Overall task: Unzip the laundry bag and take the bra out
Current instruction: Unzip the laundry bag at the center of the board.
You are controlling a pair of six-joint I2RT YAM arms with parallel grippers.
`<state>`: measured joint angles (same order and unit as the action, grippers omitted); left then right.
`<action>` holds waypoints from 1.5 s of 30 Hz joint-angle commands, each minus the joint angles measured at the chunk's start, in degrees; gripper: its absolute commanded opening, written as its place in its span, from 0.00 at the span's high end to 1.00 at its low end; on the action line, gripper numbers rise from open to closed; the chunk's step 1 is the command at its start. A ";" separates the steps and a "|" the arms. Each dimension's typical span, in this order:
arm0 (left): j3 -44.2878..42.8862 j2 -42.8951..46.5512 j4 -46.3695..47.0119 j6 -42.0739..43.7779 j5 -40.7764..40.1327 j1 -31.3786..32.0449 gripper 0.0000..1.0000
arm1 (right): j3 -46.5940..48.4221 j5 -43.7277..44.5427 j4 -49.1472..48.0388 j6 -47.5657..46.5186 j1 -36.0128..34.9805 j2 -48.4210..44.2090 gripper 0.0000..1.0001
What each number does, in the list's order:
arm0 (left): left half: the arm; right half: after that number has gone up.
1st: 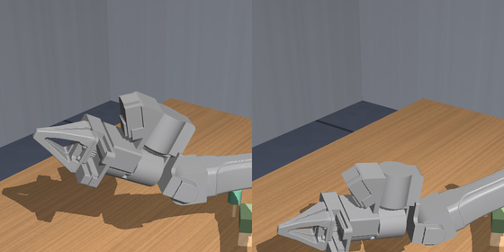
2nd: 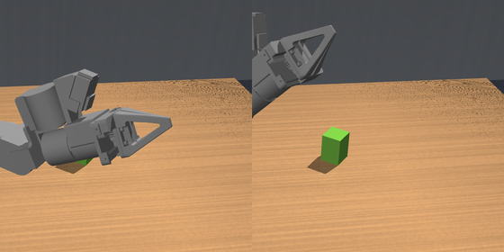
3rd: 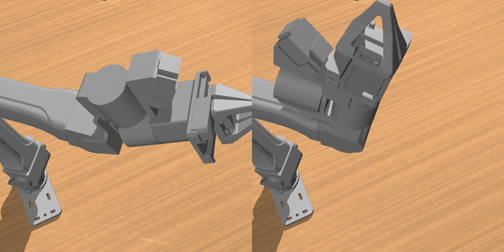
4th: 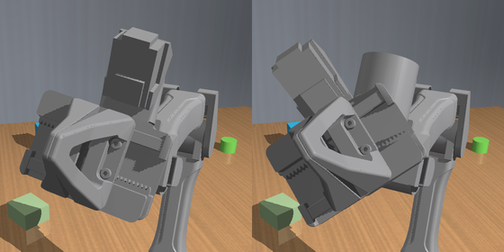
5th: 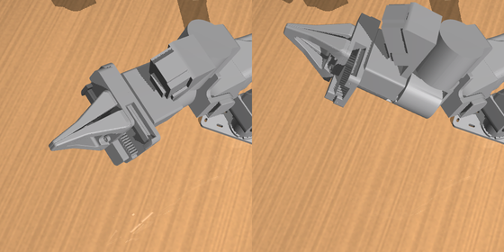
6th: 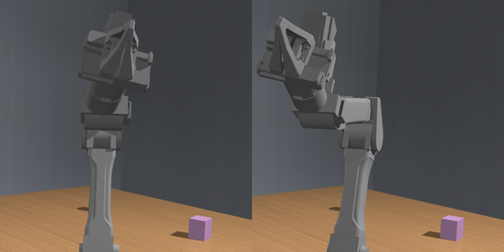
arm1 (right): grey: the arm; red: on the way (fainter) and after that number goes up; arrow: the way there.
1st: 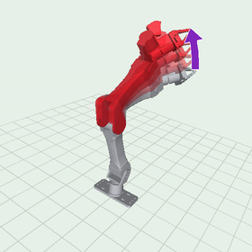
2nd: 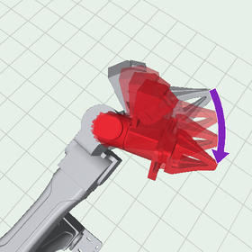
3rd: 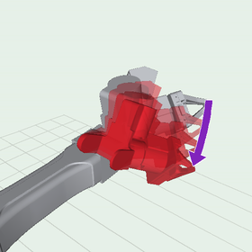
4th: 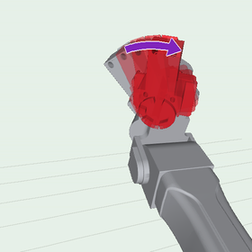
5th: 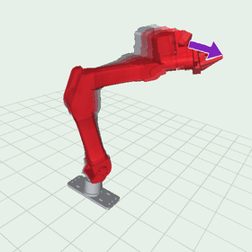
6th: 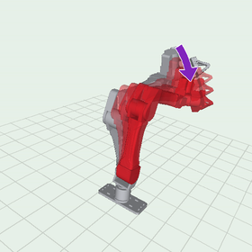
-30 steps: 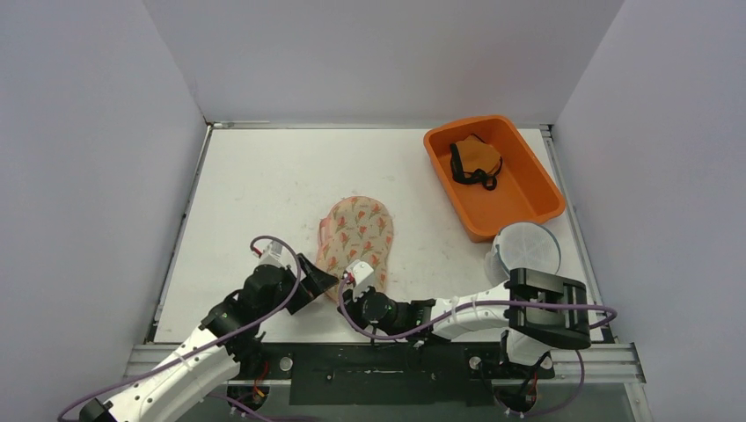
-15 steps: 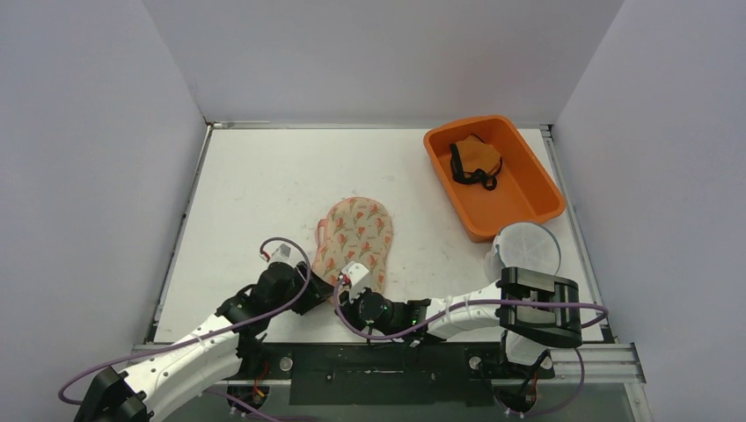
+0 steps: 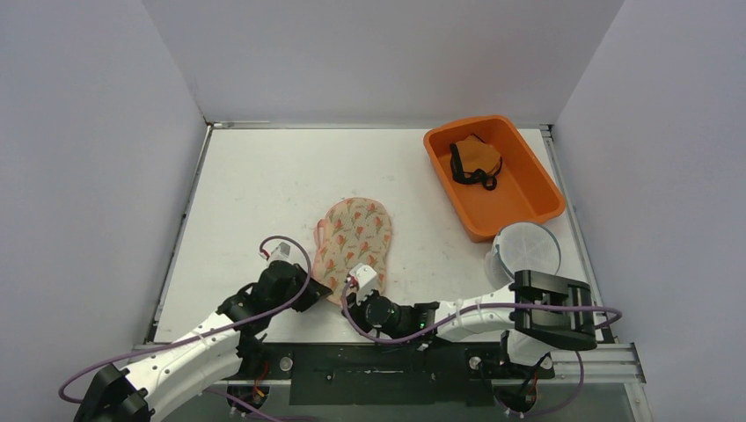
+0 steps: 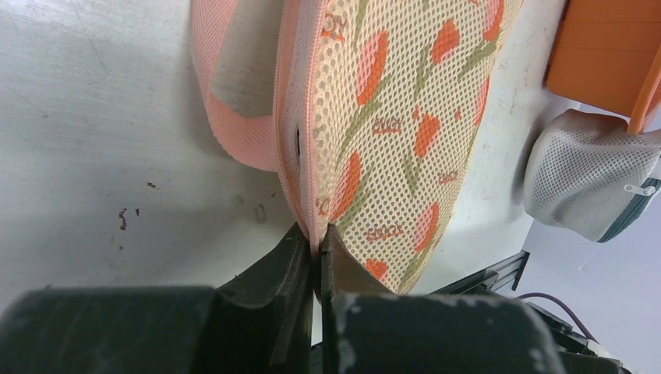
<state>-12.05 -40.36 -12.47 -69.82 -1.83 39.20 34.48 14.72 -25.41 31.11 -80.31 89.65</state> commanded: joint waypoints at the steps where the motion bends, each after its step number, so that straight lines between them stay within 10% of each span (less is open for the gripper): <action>1: -2.66 -0.56 3.19 2.57 -1.09 -1.25 1.00 | -3.48 3.82 1.06 2.34 -0.81 -6.43 0.95; 24: -10.16 -16.14 11.63 11.50 5.02 -3.92 1.00 | -13.75 11.22 9.73 6.68 -1.07 -21.50 0.95; 32: -12.96 -19.45 10.66 12.25 7.08 -4.66 0.24 | -11.54 9.01 2.81 5.99 -1.01 -16.61 0.95; 45: -3.16 5.61 -0.76 3.43 7.92 -2.68 0.03 | 2.07 -0.70 -2.43 -0.95 1.29 -2.35 0.95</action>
<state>-16.71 -39.99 -9.19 -62.94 6.42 35.57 31.86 17.65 -22.76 32.97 -79.77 84.40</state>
